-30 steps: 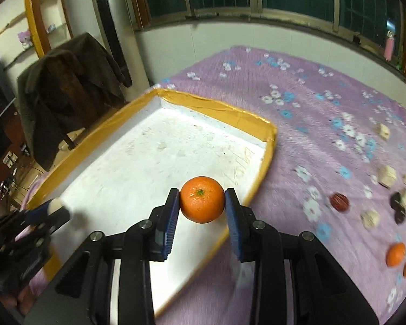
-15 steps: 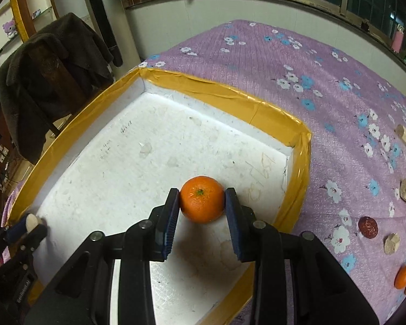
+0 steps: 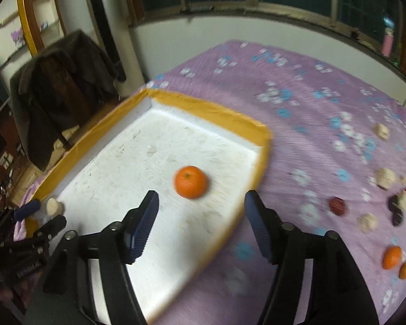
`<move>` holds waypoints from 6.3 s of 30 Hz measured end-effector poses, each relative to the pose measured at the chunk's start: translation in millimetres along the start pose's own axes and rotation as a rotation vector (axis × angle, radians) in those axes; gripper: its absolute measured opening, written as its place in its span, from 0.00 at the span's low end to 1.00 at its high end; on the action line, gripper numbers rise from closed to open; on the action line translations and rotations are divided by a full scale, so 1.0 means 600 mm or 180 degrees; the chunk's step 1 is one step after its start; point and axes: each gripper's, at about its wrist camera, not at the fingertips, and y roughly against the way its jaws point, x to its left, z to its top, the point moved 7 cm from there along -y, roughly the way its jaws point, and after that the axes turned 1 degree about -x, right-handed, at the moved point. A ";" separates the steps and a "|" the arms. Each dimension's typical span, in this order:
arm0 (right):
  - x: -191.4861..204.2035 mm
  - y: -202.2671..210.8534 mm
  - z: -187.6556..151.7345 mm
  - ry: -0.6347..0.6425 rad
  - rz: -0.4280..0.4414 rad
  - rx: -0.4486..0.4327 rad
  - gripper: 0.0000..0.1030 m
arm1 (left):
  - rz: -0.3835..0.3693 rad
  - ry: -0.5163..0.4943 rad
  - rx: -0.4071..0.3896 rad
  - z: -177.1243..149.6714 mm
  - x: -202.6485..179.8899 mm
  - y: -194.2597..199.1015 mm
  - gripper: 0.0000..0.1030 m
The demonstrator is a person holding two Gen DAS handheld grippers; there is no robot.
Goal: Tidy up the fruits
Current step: 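Open the right tool to drop the orange while the left tool releases the cake in the tray, then grasp an orange with the right tool while the left tool grasps another orange, then carry the orange in the right tool while the left tool carries its orange to the tray, then open the right tool over the tray while the left tool releases its orange there, then grasp the dark round plum with the right tool while the left tool grasps a beige cube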
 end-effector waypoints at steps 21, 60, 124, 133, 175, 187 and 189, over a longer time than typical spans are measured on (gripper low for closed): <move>-0.478 0.204 -0.236 -0.1127 -0.1157 -0.0147 0.87 | -0.1327 -0.1346 0.0317 -0.056 -0.577 -0.048 0.82; -0.543 0.196 -0.216 -0.1335 -0.0980 -0.0325 0.32 | -0.1186 -0.1609 0.0241 -0.076 -0.630 -0.065 0.32; 0.071 0.014 -0.045 0.0249 0.0176 -0.0088 0.33 | 0.0137 -0.0140 0.0186 -0.010 0.007 -0.053 0.32; 0.079 -0.035 -0.054 0.0289 0.0179 0.0096 0.33 | 0.0151 -0.0160 0.0252 -0.020 0.004 -0.068 0.32; -0.017 0.103 -0.083 0.0282 -0.0034 -0.0308 0.83 | 0.0107 -0.0170 -0.0251 0.015 -0.051 0.029 0.79; -0.330 0.163 -0.166 -0.0750 -0.0755 -0.0245 0.83 | -0.0533 -0.0917 -0.0042 -0.011 -0.320 -0.009 0.79; -0.373 0.161 -0.169 -0.0863 -0.0835 -0.0223 0.78 | -0.0592 -0.0994 0.0019 -0.019 -0.355 -0.021 0.79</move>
